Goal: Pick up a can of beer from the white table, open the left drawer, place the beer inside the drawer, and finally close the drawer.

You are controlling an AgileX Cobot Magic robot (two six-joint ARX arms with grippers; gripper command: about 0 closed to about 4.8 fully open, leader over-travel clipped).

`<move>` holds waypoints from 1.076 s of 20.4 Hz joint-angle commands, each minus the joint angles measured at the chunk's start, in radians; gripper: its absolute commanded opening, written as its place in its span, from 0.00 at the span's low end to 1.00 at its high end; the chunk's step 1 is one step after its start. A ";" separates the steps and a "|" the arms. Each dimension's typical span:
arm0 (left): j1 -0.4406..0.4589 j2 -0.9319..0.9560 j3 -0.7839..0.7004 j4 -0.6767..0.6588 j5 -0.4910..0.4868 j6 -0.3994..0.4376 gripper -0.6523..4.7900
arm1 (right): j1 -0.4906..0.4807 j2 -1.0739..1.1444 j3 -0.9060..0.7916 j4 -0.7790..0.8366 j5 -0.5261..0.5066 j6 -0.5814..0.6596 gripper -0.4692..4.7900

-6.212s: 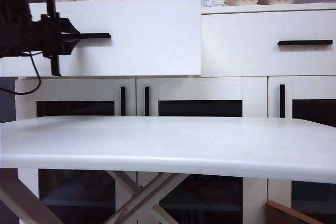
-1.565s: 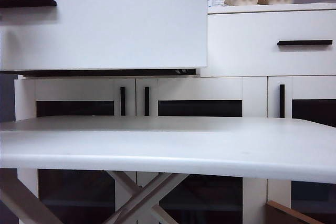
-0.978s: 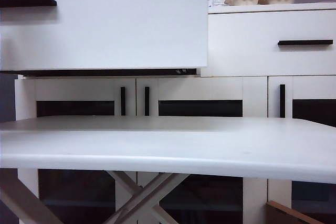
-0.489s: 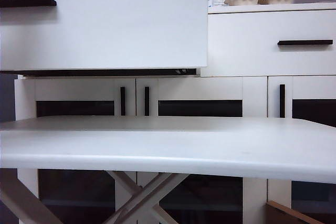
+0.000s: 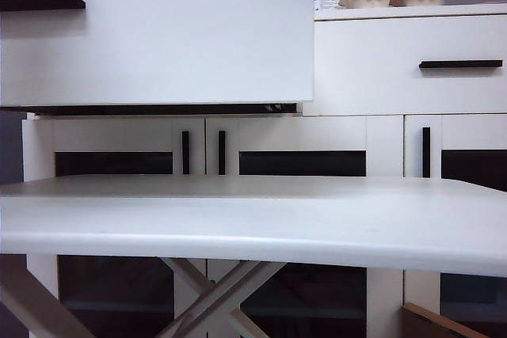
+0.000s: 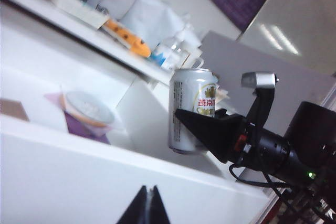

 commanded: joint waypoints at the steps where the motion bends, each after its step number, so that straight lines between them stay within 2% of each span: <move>1: -0.001 -0.002 0.007 0.010 0.012 0.009 0.11 | 0.007 0.004 0.014 0.056 -0.011 0.004 0.58; 4: -0.001 -0.002 0.008 0.010 0.012 0.009 0.11 | 0.007 0.019 0.014 0.035 -0.020 0.005 0.73; 6: -0.002 -0.002 0.008 0.010 0.013 0.005 0.11 | 0.007 0.025 0.014 -0.003 -0.019 0.004 0.80; 10: -0.001 -0.002 0.008 0.010 0.012 0.003 0.11 | 0.007 0.030 0.014 -0.018 -0.020 0.004 0.83; 11: -0.001 -0.002 0.008 0.010 0.012 0.003 0.11 | 0.007 0.030 0.014 -0.019 -0.021 0.004 0.89; 12: -0.001 -0.002 0.008 0.010 0.012 0.003 0.11 | 0.007 0.030 0.014 -0.020 -0.020 0.004 0.91; 20: -0.001 -0.002 0.008 0.010 0.012 0.002 0.11 | 0.007 0.026 0.014 -0.022 -0.023 0.004 0.91; 21: -0.001 -0.002 0.008 0.009 0.012 0.003 0.11 | 0.007 0.021 0.014 -0.021 -0.022 0.004 0.90; 22: -0.001 -0.002 0.008 0.009 0.012 0.003 0.11 | 0.006 0.016 0.016 -0.022 -0.022 0.004 0.82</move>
